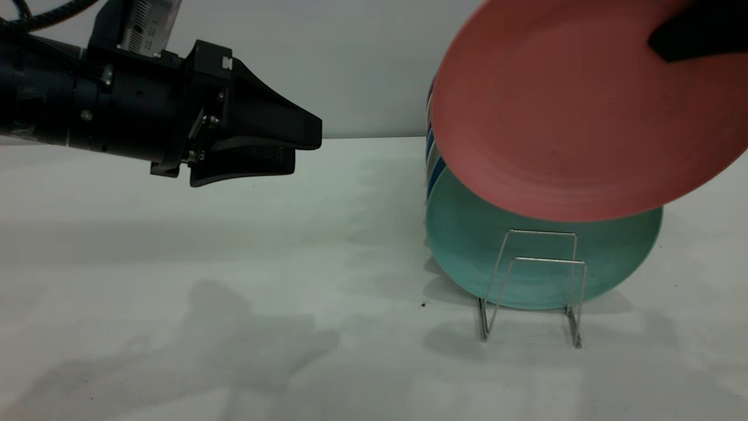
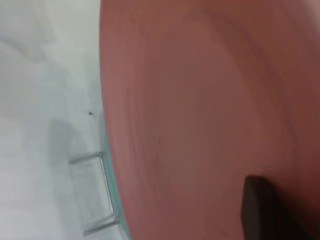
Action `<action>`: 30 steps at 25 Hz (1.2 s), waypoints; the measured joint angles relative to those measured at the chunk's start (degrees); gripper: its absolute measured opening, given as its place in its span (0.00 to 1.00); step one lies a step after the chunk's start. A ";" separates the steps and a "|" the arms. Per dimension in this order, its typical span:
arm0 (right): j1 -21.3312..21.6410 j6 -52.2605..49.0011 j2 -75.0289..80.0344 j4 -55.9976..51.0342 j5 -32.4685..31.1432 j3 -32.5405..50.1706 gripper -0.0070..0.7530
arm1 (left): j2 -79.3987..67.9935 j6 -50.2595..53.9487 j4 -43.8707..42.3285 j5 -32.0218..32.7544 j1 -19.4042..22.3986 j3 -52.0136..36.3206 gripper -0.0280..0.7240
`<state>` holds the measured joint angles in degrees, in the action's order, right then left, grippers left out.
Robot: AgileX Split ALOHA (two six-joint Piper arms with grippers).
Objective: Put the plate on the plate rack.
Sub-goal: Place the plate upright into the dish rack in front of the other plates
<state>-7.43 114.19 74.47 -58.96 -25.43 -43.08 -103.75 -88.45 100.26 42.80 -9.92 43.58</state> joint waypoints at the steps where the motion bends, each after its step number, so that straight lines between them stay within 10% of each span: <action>1: 0.00 0.58 0.39 -0.65 0.43 0.00 0.17 | 0.00 0.00 0.00 -0.06 0.00 0.00 0.72; 30: 0.00 7.42 11.26 -11.00 4.82 -1.52 0.17 | 0.00 0.03 0.00 -0.52 0.00 0.00 0.72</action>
<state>-7.43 121.61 85.73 -69.96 -20.61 -44.60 -103.75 -88.42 100.26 42.28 -9.92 43.58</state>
